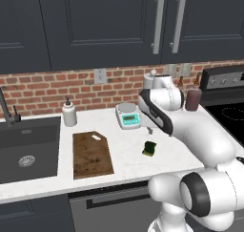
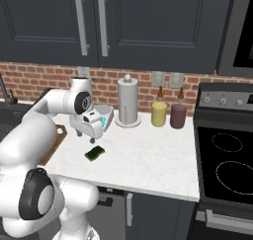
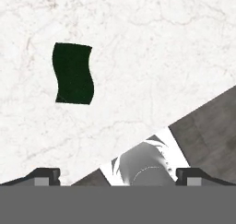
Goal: Pick up the sponge from the counter and clean the cutting board by briefly scrubbing or pressing down on the cutting board. Once finished, release the sponge.
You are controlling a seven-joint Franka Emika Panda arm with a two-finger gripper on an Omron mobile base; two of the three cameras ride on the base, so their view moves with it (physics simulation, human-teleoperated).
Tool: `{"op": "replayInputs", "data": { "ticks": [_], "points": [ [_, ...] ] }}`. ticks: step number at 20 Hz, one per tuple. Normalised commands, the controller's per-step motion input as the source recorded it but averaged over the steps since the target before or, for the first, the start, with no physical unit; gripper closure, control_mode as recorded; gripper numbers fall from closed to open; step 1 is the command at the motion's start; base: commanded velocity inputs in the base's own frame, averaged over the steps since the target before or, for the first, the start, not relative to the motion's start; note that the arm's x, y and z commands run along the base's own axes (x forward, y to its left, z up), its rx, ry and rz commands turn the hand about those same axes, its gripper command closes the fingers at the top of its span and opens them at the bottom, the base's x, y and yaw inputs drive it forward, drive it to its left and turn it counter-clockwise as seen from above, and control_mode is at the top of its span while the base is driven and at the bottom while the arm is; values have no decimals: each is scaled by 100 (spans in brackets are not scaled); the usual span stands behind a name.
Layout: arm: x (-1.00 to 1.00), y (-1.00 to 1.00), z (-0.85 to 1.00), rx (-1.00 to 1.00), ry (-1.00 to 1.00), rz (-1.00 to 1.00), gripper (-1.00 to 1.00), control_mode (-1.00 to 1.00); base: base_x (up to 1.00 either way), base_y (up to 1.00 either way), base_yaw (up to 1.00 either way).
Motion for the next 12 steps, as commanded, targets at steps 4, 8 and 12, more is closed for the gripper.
{"op": "replayInputs", "data": {
  "ticks": [4, 8, 12],
  "points": [
    [30, 0, -31, 0, 0, 0, -100, -100, 0, 0, 0],
    [28, 3, -34, 0, 0, 0, -100, -100, 0, 0, 0],
    [24, 1, -37, 0, 0, 0, -100, -100, 0, 0, 0]
  ]
}}
